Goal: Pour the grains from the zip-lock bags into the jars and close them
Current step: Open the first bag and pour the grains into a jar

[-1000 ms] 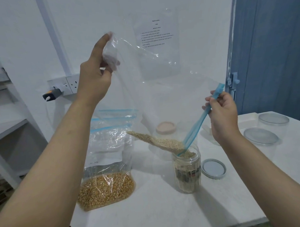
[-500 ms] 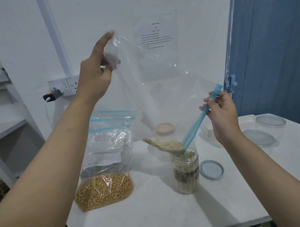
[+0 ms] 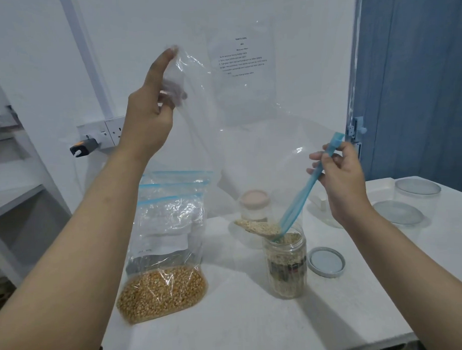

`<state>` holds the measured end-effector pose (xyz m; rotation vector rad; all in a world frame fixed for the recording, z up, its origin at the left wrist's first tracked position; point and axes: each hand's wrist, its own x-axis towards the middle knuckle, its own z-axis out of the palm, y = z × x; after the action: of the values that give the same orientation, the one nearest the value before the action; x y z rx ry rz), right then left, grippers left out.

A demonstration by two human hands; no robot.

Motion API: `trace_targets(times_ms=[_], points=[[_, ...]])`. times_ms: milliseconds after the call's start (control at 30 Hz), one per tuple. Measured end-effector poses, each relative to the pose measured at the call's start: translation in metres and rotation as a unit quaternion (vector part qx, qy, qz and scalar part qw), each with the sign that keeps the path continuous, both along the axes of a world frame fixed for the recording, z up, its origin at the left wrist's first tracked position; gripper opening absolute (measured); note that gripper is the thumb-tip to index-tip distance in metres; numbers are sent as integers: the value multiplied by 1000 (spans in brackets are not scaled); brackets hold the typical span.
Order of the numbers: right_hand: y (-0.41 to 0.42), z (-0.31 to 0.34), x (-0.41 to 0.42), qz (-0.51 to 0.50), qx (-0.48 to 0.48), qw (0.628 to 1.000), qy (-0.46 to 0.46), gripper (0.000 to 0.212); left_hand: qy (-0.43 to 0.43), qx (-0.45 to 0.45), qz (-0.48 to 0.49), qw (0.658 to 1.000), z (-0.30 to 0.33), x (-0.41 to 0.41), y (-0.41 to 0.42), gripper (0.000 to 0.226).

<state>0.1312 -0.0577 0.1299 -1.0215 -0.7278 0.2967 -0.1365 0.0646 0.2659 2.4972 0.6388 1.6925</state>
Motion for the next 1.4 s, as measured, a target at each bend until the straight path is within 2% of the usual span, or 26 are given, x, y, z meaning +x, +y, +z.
trace_targets(times_ms=[167,333,433,533,633,833,1000,1100,1233,1400], points=[[-2,-1,0,8,-15,1000,-8,22,68,-8,16,998,-2,3,-4,81],[2,-6,5,10,-9,998,60,19,103,-40,-57,992,-15,3,-4,88],[2,-7,4,15,-14,998,57,25,125,-46,-10,991,-16,3,-9,98],[2,-6,4,13,-6,998,54,22,124,-26,-13,992,-14,2,-8,99],[2,-5,4,23,-3,998,52,16,117,-25,-6,993,-10,0,-4,96],[0,-7,4,12,0,999,40,22,117,2,-21,993,-6,-2,-6,88],[-3,-11,3,-1,-20,1000,6,21,38,-77,-39,996,-8,-3,-2,67],[-3,-16,8,-36,-62,997,-43,16,28,-88,-19,996,-14,-3,3,59],[-10,-21,11,-54,-81,993,-68,22,6,-105,15,994,-23,-4,15,30],[-16,-21,3,-59,-50,994,-76,17,-8,-110,0,994,-27,-1,19,31]])
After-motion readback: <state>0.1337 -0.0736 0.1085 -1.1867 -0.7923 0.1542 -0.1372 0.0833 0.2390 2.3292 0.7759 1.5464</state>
